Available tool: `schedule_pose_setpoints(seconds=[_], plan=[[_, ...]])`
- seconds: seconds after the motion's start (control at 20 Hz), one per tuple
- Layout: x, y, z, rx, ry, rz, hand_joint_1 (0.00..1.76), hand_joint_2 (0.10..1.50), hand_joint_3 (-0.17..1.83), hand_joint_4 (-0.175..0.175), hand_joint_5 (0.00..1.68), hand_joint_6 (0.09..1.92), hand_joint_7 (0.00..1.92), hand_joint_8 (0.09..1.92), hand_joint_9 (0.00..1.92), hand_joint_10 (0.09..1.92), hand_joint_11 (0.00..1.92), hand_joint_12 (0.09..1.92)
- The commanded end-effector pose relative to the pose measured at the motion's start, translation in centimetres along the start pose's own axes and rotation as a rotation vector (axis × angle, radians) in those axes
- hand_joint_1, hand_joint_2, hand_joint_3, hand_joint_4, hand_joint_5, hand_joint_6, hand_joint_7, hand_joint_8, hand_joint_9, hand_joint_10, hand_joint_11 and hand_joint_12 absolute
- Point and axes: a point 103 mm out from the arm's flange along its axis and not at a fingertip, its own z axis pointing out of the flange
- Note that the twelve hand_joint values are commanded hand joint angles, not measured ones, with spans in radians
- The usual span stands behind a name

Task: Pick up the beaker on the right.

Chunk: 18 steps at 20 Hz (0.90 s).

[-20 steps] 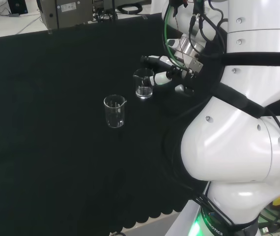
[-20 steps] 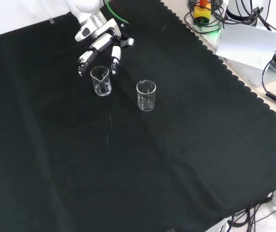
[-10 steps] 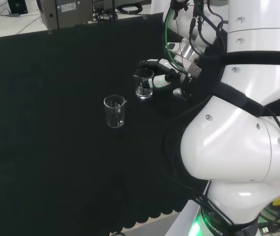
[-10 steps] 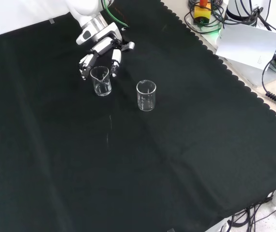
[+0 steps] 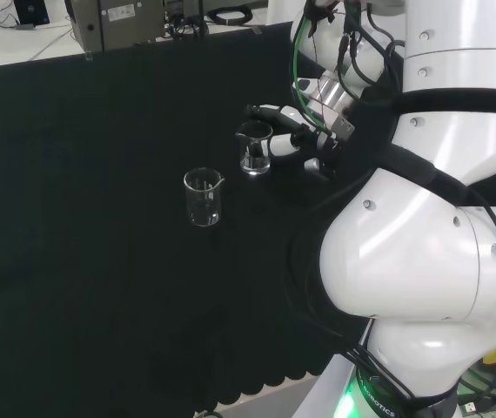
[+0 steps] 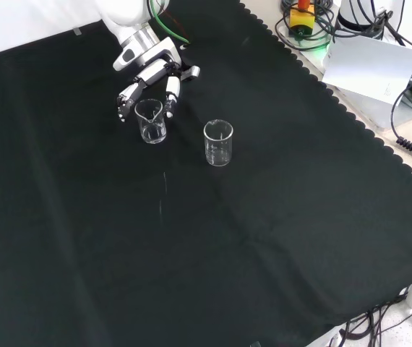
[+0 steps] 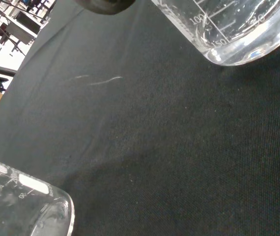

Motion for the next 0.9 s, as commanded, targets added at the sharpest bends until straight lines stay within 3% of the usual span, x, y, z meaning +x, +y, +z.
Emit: schedule_pose_setpoints(seconds=[0.05,0.9], plan=[[-0.2,0.1,0.3,0.006,0.019,-0.003,0.91,0.95,-0.17,0.03,0.3,0.09,0.23,0.6,0.3,0.53,0.0,1.21],[-0.1,0.8,1.4,-0.008,0.083,-0.046,0.94,0.94,-0.17,0.027,0.38,0.09,0.28,0.63,0.36,0.53,0.0,1.25]])
